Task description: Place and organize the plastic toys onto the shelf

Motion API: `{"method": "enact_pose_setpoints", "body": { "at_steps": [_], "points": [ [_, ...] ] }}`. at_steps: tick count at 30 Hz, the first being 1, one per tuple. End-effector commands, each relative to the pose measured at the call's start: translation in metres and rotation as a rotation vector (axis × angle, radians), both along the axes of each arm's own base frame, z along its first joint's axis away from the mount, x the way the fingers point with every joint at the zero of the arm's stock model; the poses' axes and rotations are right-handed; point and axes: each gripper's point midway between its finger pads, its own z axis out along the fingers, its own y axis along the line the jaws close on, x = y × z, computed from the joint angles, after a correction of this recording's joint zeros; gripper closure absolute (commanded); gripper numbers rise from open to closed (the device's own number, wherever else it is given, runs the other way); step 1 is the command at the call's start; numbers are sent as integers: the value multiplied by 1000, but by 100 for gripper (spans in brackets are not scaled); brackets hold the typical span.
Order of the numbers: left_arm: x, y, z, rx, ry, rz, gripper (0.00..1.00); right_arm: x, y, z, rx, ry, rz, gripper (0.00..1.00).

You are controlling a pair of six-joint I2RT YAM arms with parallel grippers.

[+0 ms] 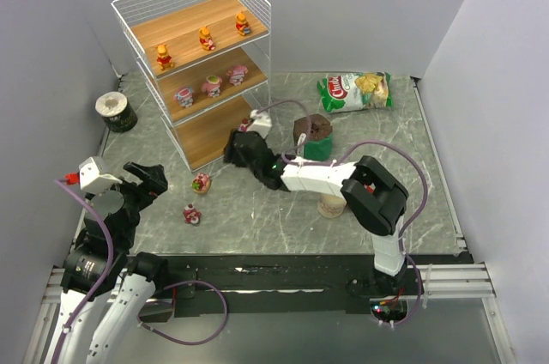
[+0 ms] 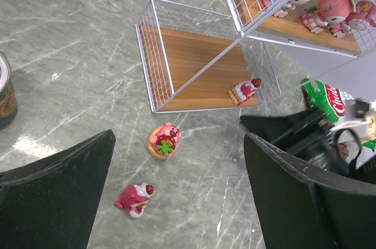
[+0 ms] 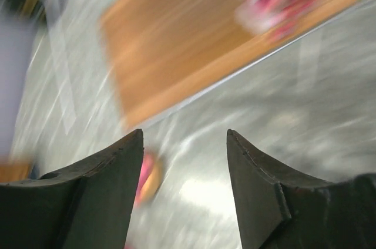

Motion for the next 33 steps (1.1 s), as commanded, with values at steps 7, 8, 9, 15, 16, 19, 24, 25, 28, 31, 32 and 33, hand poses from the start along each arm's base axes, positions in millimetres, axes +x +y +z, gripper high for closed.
{"method": "enact_pose_setpoints", "body": {
  "at_steps": [7,8,9,15,16,19,24,25,28,31,32,33],
  "points": [
    [1,0,9,-11,-42,2,4,-111,109,32,-42,-135,579,30],
    [1,0,8,-12,-41,1,4,-117,113,30,-73,-168,625,30],
    [1,0,8,-12,-41,2,3,-128,120,30,-75,-176,674,29],
    [2,0,8,-11,-34,3,4,-146,133,6,-168,-164,769,26],
    [2,0,8,-11,-34,4,3,-147,132,-1,-191,-150,765,26],
    [2,0,7,-10,-32,6,3,-150,130,-12,-211,-142,770,25],
    [3,0,7,-10,-29,4,4,-157,133,-27,-219,-113,798,25],
    [3,0,7,-10,-29,4,4,-159,133,-31,-219,-109,807,25],
    [3,0,7,-9,-28,6,4,-162,138,-31,-205,-118,828,26],
    [3,0,7,-10,-28,7,4,-164,140,-31,-212,-128,838,25],
    [3,0,6,-8,-25,7,4,-167,142,-32,-205,-123,861,26],
    [3,1,6,-9,-27,9,4,-169,143,-33,-206,-121,868,25]
  ]
}}
